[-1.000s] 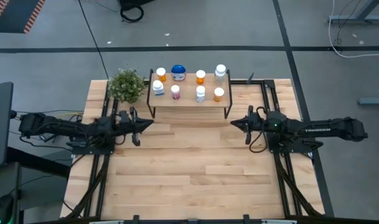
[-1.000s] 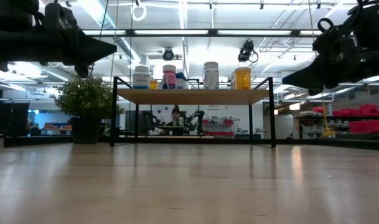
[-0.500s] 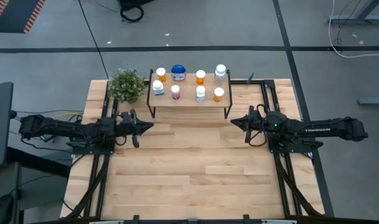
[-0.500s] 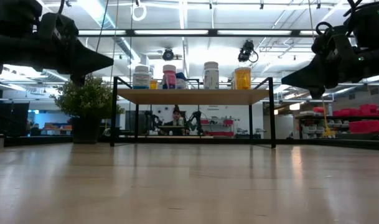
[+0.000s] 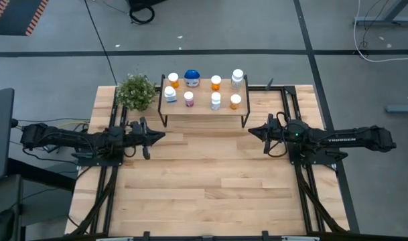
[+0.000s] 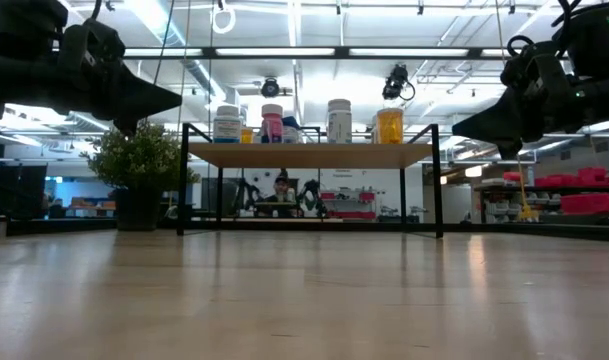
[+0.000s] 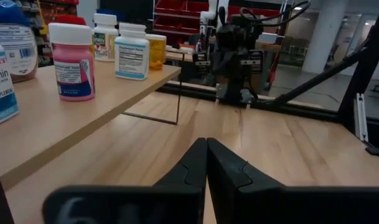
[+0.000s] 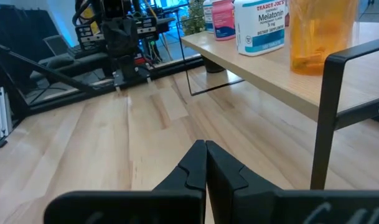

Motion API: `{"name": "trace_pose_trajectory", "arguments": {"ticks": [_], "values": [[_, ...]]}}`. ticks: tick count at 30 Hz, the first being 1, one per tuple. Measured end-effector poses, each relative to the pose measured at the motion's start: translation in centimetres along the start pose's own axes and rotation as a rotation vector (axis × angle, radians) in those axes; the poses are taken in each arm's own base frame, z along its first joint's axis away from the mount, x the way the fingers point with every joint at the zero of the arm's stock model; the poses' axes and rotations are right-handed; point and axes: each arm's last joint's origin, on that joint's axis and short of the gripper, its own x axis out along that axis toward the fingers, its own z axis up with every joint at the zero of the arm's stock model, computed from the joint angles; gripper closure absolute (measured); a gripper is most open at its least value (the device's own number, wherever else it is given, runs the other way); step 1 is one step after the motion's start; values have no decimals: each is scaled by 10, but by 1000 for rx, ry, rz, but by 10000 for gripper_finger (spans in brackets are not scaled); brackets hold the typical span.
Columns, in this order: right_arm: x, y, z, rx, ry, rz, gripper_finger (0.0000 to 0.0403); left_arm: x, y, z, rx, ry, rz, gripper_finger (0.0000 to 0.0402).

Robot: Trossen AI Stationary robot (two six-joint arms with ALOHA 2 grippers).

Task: Pick and place medicine bottles onto shelf by color
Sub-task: Return to Home Position

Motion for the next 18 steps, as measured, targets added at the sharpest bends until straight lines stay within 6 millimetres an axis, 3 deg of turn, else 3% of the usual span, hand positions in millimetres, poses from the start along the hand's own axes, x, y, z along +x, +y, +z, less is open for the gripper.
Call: {"name": "trace_pose_trajectory", "arguments": {"ticks": [18], "values": [[0,0,0,-1,-1,0,395,0,0,0,-3,0,0,375]]}}
